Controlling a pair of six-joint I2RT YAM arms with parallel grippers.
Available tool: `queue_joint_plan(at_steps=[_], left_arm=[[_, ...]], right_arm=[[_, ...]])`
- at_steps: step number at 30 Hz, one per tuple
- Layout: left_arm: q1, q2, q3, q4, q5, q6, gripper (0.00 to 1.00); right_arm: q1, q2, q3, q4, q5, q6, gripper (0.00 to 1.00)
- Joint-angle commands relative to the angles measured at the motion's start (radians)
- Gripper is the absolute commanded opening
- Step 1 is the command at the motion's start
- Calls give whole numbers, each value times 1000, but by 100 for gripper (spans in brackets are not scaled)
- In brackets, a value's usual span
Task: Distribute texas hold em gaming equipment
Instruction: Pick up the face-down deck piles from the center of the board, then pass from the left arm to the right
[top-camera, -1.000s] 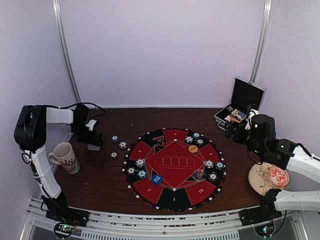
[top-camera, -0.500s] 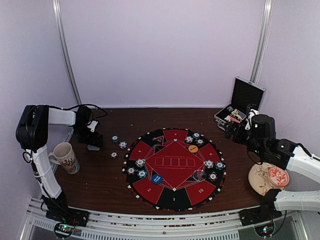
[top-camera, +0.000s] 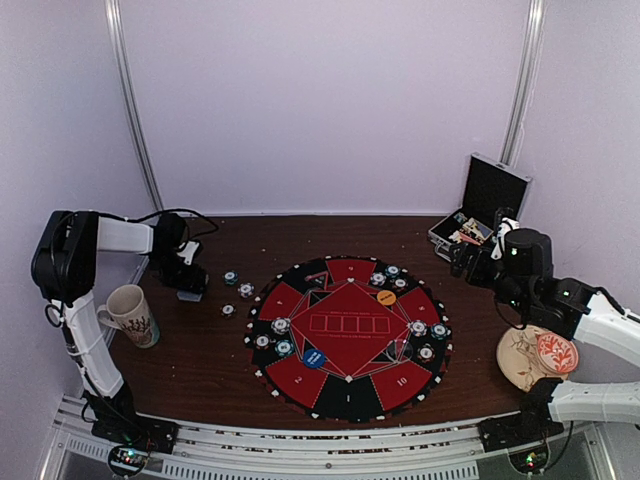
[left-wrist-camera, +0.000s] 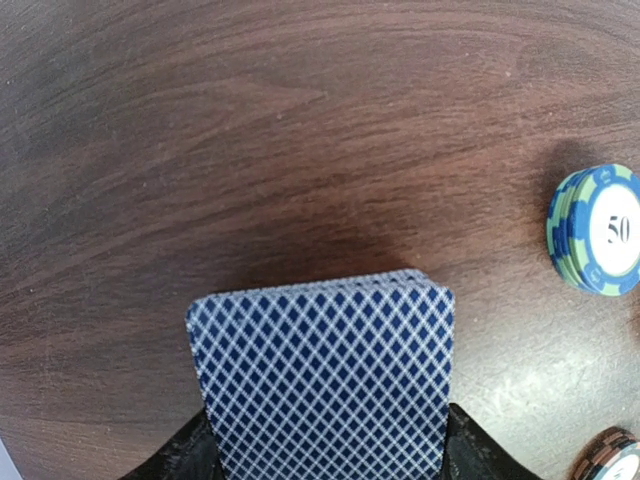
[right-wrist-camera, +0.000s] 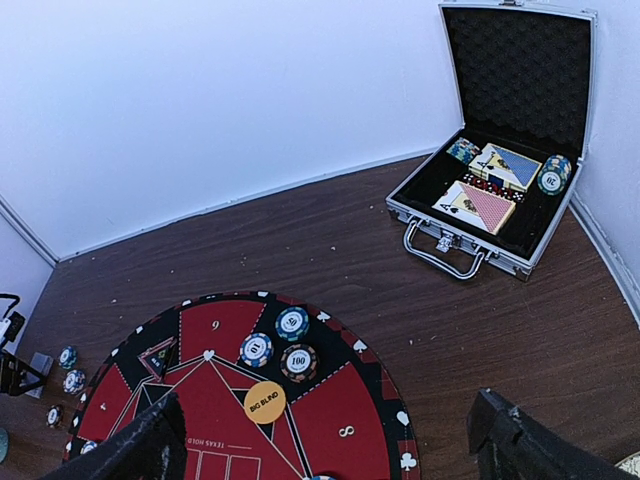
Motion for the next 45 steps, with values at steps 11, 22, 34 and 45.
queue_joint_plan(at_steps=[11, 22, 34, 45], left_arm=[[-5, 16, -52, -54, 29, 83, 53], [-5, -96, -59, -40, 87, 174, 51], [-5, -167, -57, -40, 192, 251, 52], [-6, -247, -93, -54, 312, 361, 53]], right_arm=[[-2, 19, 1, 45, -90, 7, 100], [149, 293, 148, 152, -242, 84, 100], [272, 812, 506, 318, -482, 205, 100], [308, 1295, 907, 421, -688, 360, 99]])
